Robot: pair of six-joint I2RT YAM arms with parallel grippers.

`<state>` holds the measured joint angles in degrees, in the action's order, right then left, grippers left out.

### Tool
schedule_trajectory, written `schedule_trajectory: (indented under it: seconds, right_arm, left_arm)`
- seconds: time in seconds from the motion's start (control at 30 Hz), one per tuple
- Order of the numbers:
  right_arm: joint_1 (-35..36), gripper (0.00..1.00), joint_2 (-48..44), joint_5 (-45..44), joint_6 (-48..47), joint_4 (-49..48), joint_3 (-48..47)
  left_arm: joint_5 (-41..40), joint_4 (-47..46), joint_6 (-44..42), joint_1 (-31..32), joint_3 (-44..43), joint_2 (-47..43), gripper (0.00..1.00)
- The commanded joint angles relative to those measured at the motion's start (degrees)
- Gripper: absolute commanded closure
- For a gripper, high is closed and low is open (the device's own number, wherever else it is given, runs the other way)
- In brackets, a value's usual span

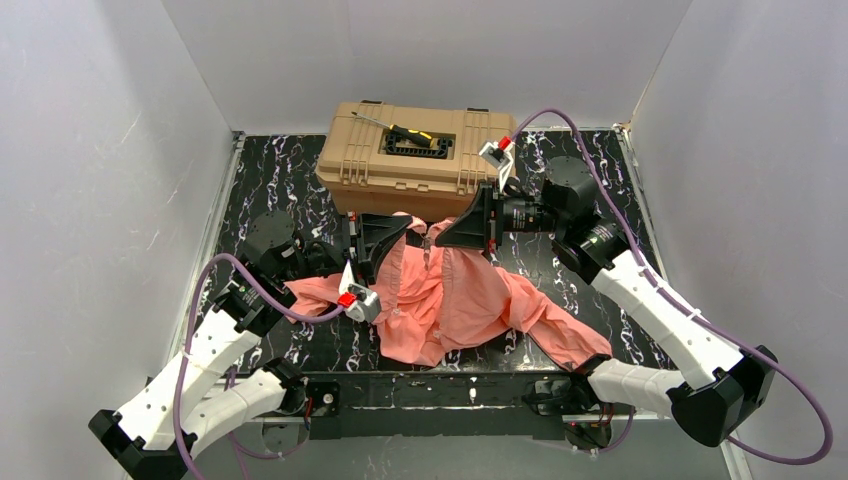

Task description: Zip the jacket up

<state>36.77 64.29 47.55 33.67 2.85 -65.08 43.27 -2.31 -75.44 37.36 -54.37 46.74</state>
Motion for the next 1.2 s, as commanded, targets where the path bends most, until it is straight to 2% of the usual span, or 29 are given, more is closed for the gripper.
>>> schedule_trajectory:
  seconds: [0.0, 0.33, 1.17]
  right_arm:
    - [0.2, 0.99, -0.9, 1.4, 3.1, -6.8, -0.4]
    - [0.2, 0.99, -0.6, 1.7, 5.5, -9.1, 0.2]
    - [0.1, 0.99, -1.1, 1.6, 7.0, -8.1, -0.2]
  left_arm:
    - [0.0, -0.2, -0.9, 0.3, -0.8, -0.2, 1.00]
    - [0.0, -0.2, -1.6, 0.3, -0.6, -0.4, 1.00]
    - [0.8, 0.3, -2.0, 0.4, -0.5, -0.9, 1.00]
